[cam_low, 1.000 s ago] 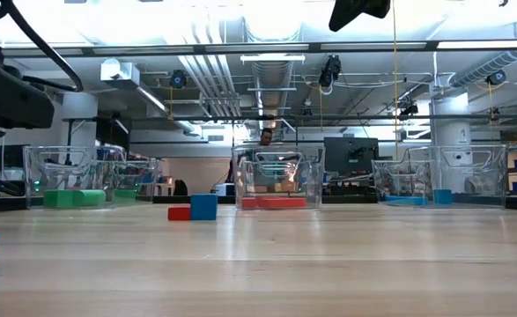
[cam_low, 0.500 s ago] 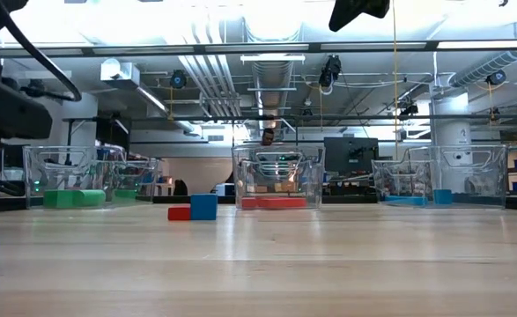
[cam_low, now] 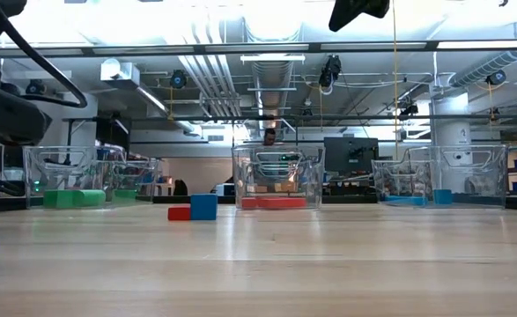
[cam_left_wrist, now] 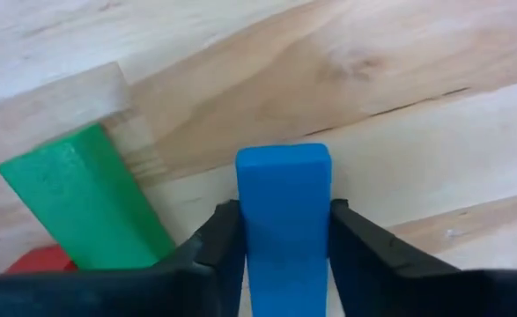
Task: Sort blocks
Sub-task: Put the blue wooden block into the right transparent bin
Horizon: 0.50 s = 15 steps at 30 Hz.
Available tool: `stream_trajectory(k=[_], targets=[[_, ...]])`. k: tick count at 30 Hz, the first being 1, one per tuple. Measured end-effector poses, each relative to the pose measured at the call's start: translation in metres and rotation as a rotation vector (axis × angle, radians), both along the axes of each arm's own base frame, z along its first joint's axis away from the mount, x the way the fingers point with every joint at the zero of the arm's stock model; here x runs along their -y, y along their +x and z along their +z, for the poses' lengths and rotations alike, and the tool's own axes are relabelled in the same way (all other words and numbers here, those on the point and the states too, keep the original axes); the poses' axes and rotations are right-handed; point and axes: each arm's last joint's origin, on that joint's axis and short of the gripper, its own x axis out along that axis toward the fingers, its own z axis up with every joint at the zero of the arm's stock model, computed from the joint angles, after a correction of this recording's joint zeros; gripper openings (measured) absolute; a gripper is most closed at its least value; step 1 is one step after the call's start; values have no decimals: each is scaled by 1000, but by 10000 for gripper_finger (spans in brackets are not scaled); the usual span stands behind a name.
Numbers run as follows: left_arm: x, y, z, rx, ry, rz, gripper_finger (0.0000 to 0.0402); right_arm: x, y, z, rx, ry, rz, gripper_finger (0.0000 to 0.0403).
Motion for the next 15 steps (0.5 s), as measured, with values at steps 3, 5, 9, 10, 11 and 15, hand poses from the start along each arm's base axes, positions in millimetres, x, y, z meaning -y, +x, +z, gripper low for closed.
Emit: stream_trajectory(k=[3, 5, 9, 10, 11, 15], targets=[[0, 0, 0, 2, 2, -30, 98, 0, 0, 0, -4, -9, 13, 12], [0, 1, 1, 2, 7, -57, 98, 0, 0, 0, -3, -9, 14, 12], [2, 4, 9, 2, 28, -125, 98, 2, 0, 0, 1, 2, -10, 12], [4, 6, 14, 7, 27, -152, 98, 3, 0, 0, 4, 10, -25, 12], [6, 9, 19, 14, 24, -178, 98, 5, 1, 0, 8, 18, -41, 12], [9, 14, 40, 7, 45, -307, 98, 10, 2, 1, 33, 67, -114, 12]])
